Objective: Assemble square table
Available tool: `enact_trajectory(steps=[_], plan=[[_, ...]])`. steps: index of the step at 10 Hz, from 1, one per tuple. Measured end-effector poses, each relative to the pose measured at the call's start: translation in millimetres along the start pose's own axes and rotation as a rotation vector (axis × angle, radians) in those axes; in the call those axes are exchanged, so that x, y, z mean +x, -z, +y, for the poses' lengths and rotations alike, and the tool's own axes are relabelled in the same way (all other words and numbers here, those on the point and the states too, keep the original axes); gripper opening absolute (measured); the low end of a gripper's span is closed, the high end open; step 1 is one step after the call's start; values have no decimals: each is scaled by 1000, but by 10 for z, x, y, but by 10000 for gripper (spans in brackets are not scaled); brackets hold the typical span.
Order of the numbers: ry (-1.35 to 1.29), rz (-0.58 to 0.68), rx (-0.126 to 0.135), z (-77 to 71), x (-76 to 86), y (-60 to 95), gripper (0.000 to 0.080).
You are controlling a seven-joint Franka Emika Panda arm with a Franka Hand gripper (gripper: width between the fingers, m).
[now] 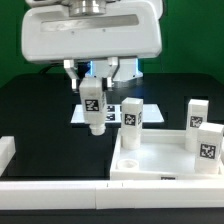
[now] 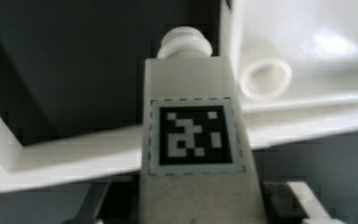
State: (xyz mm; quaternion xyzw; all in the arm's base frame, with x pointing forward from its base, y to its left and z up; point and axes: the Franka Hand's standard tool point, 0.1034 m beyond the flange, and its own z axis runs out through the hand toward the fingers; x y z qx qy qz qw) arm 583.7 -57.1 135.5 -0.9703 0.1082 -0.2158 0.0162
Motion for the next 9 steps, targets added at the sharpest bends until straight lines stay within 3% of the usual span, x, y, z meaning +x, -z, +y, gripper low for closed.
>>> enact_trajectory(steps=[1, 2, 3, 5, 6, 7, 8, 9], plan=[[18, 83, -31, 10, 94, 45, 285], [37, 169, -85, 140, 94, 49, 285], [42, 206, -109, 188, 57, 22, 285], [35, 172, -86, 117, 42, -8, 285], [20, 143, -53, -4, 81, -20, 285], [-6, 136, -21, -135, 219, -10, 285], [-32, 142, 2, -270, 313, 6, 285], [-39, 133, 15, -380, 303, 2, 285]])
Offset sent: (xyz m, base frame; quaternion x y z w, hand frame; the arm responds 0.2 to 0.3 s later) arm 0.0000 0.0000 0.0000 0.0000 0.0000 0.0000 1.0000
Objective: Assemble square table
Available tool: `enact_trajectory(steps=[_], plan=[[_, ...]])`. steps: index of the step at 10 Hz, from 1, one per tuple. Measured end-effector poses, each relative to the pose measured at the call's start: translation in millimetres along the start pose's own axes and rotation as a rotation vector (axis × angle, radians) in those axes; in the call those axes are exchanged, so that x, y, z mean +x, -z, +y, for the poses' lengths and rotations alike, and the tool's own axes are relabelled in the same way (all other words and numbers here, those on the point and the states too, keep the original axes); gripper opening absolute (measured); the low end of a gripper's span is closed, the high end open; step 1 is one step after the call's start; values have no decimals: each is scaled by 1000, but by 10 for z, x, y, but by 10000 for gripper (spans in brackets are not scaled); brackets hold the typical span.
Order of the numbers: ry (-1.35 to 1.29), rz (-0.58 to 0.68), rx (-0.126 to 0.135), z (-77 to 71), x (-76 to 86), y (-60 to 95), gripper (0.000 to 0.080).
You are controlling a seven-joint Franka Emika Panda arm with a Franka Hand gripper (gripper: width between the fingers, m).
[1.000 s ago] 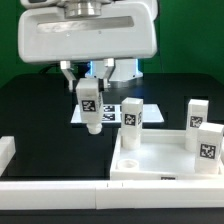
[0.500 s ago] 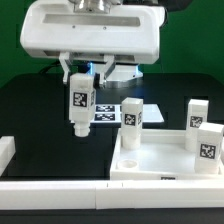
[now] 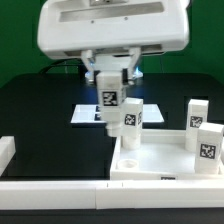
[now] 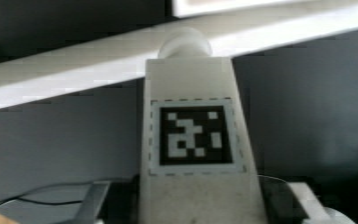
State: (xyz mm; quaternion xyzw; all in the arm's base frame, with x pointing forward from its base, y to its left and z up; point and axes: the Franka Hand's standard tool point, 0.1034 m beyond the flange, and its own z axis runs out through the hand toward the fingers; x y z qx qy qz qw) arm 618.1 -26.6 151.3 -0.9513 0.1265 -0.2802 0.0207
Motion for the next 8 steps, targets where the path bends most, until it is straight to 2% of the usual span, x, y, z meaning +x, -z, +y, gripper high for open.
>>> enact_trajectory(steps=[4, 6, 8], plan=[[4, -2, -2, 16, -13, -8, 285], [32, 24, -12, -137, -109, -133, 285], [44, 37, -32, -62, -93, -222, 285]])
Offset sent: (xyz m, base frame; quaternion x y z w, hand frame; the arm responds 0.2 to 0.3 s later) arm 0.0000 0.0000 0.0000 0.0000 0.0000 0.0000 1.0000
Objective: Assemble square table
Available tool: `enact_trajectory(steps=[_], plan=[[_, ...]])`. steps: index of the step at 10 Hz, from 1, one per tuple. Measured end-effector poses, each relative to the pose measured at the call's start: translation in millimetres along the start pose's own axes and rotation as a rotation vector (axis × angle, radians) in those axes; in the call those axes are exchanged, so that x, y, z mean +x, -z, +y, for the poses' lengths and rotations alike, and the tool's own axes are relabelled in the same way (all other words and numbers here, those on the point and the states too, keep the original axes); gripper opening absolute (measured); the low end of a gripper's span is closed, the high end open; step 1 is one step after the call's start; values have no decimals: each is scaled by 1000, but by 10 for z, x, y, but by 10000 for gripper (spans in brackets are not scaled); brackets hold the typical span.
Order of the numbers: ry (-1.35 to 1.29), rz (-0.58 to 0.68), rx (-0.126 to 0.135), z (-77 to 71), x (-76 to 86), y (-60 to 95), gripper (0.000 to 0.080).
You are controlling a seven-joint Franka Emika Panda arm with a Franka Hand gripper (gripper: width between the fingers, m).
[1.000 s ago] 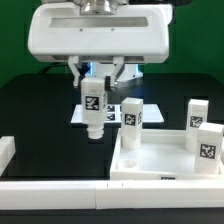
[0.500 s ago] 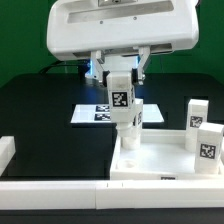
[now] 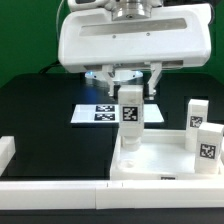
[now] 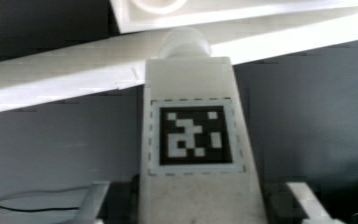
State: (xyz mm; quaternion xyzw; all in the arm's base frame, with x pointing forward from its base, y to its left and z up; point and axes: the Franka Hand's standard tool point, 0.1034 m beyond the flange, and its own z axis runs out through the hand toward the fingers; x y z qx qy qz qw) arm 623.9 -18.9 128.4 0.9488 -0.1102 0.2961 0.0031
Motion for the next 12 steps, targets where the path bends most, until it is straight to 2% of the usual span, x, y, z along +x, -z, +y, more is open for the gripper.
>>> enact_trajectory(steps=[1, 4, 12], plan=[[2, 1, -10, 30, -56, -54, 285], [0, -9, -17, 79, -134, -77, 285], [9, -23, -20, 22, -289, -170, 285]])
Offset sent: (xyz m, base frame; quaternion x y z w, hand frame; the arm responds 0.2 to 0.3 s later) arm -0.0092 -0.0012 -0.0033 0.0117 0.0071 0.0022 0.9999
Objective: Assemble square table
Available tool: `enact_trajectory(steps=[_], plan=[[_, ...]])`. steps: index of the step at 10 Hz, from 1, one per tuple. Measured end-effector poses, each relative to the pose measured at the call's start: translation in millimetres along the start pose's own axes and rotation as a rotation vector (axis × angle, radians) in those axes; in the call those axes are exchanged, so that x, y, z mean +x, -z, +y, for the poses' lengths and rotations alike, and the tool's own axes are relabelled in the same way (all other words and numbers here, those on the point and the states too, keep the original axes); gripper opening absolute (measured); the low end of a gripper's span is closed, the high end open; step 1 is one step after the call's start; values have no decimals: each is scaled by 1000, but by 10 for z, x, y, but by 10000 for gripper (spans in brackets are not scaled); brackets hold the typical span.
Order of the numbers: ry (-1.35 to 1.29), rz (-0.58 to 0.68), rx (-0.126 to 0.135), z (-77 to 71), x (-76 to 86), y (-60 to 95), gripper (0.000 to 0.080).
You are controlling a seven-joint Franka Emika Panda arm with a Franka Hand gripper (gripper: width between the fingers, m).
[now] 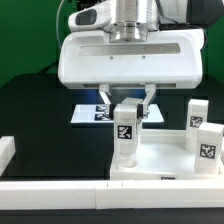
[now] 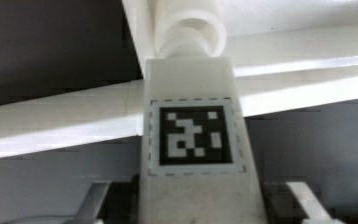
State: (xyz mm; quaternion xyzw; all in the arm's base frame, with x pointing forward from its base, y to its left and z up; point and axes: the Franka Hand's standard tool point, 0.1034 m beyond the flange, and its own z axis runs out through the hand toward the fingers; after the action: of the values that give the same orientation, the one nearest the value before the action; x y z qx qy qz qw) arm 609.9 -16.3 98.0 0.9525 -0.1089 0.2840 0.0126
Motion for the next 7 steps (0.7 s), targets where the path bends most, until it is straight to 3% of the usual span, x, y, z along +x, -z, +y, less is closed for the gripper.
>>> enact_trajectory(steps=[3, 7], plan=[[6, -12, -3, -17, -88, -62, 285], [15, 35, -16, -22, -70, -77, 285]])
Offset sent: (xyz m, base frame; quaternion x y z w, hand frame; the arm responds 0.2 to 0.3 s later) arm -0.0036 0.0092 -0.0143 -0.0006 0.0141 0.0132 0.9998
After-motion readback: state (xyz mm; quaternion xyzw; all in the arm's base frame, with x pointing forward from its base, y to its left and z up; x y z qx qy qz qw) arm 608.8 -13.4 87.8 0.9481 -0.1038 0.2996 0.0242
